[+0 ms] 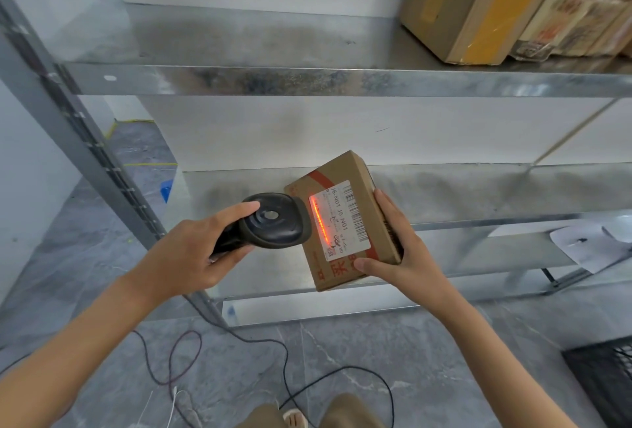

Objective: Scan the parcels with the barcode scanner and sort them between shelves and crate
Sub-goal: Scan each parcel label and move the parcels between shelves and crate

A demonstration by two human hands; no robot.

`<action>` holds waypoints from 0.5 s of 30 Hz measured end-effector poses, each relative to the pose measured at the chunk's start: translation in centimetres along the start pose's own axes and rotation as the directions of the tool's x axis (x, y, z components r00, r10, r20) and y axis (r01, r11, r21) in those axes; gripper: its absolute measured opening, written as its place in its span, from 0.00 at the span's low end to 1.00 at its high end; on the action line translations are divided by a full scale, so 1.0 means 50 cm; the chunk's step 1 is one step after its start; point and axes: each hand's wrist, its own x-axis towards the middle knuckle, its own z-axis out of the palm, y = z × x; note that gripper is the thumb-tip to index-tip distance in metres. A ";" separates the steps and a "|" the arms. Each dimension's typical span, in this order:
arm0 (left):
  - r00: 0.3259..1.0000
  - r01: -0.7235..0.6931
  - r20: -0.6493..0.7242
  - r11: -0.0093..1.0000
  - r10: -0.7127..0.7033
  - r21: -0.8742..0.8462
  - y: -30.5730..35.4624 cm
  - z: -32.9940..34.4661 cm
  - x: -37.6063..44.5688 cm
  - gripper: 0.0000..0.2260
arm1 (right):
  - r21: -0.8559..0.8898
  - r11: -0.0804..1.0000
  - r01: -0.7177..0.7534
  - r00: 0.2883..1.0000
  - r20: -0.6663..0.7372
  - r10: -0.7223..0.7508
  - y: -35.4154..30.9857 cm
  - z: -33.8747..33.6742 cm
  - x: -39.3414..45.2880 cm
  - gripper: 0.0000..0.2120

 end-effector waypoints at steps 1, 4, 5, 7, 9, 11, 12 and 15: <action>1.000 0.008 -0.007 1.000 -0.008 0.013 -0.001 0.000 0.002 0.26 | 0.002 1.000 -0.001 1.000 -0.002 0.001 0.000 0.000 0.001 0.46; 0.999 0.039 -0.023 0.999 -0.038 0.029 -0.006 -0.002 0.004 0.26 | 0.000 1.000 -0.003 1.000 -0.004 0.003 0.001 0.001 0.004 0.47; 0.999 0.043 -0.027 0.999 -0.042 0.027 -0.007 -0.003 0.005 0.26 | -0.001 1.000 -0.005 1.000 -0.005 0.005 0.001 0.002 0.004 0.47; 0.999 0.041 -0.034 0.999 -0.040 0.025 -0.007 -0.004 0.005 0.26 | -0.003 1.000 -0.007 1.000 -0.006 0.007 0.001 0.004 0.005 0.46; 0.998 0.042 -0.041 0.999 -0.040 0.030 -0.006 -0.005 0.005 0.26 | 0.001 1.000 -0.007 1.000 -0.004 0.007 0.002 0.007 0.004 0.46; 0.999 0.027 -0.033 0.999 -0.025 0.039 -0.006 -0.008 0.007 0.26 | 0.002 1.000 -0.007 1.000 0.000 0.007 0.002 0.010 0.004 0.46; 1.000 0.008 -0.025 0.999 -0.007 0.051 -0.007 -0.010 0.008 0.26 | 0.000 1.000 -0.007 1.000 0.001 0.007 0.002 0.011 0.004 0.46; 0.999 -0.052 -0.007 0.994 0.053 0.093 -0.010 -0.015 0.013 0.25 | 0.002 1.000 -0.006 1.000 -0.003 0.006 0.002 0.011 0.003 0.46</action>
